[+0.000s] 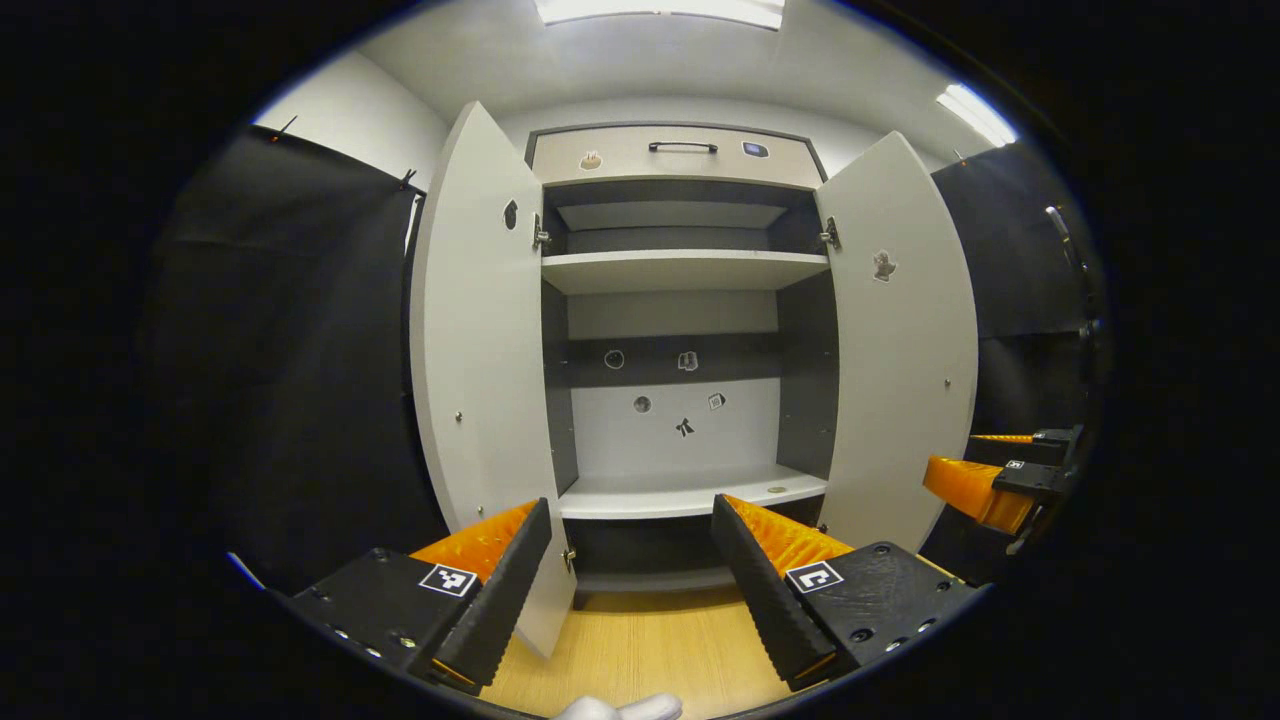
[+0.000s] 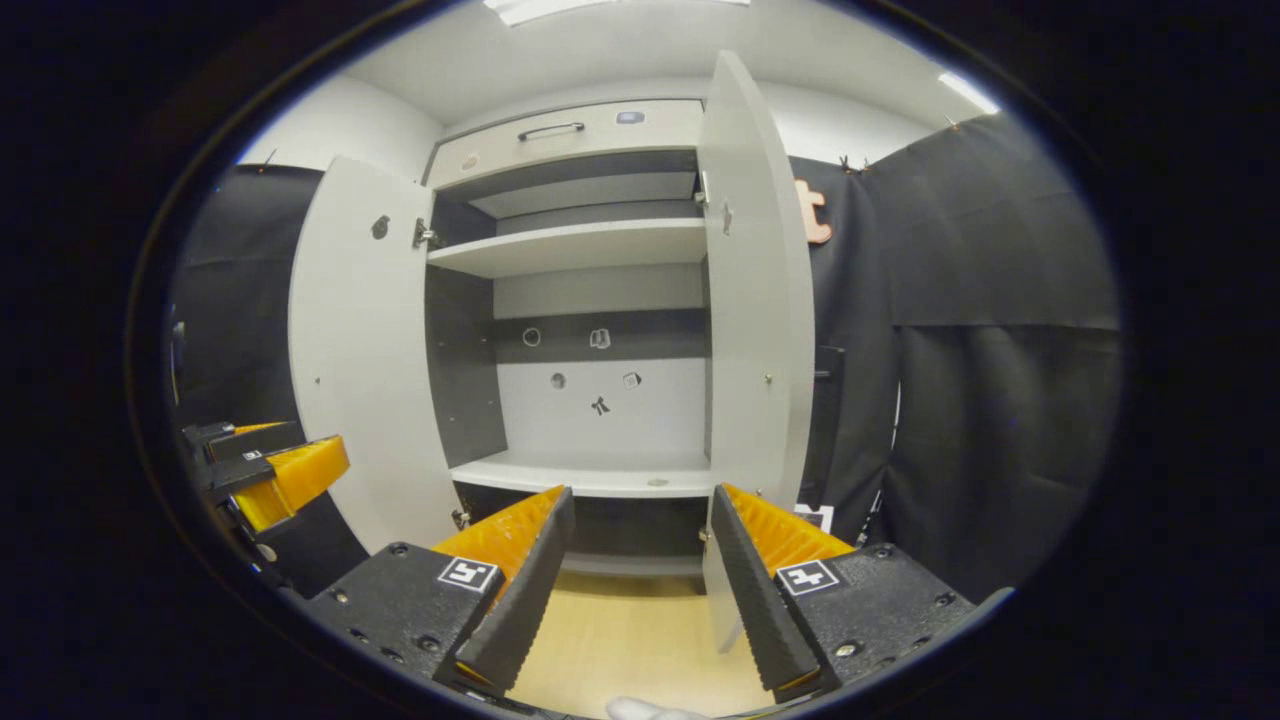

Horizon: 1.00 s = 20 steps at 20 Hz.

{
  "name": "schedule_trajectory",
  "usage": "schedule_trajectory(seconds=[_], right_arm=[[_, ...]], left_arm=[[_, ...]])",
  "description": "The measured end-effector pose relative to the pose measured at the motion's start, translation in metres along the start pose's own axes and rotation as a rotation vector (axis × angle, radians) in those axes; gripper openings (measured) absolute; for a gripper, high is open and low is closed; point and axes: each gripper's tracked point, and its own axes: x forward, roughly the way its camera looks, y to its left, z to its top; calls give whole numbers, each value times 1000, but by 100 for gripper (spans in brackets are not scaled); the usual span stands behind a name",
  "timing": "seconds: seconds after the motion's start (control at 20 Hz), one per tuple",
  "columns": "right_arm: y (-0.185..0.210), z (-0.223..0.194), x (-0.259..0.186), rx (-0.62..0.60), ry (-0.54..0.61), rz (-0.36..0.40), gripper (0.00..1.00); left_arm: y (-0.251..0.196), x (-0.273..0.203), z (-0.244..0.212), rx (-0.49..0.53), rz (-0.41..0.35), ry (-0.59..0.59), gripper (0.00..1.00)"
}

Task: Open the right door of the double-door shoe cabinet with the right hand, and open the left door with the left hand.

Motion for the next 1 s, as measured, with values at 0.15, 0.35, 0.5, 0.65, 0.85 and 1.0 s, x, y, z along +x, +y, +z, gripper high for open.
schedule_trajectory(seconds=[0.15,0.35,0.5,0.65,0.85,1.0], right_arm=[[2,0,5,-3,-1,-1,87],[5,1,10,-3,-2,0,87],[9,1,15,-3,-1,5,87],[16,-2,20,-7,2,13,86],[21,-3,26,-9,6,17,87],[24,0,30,-17,5,17,87]], left_arm=[[2,4,0,0,2,-1,96],[4,8,-1,2,3,-1,96],[8,11,-3,1,7,1,96],[13,15,-6,7,8,8,96],[18,19,-7,7,12,10,96],[20,24,-6,1,12,9,96]])
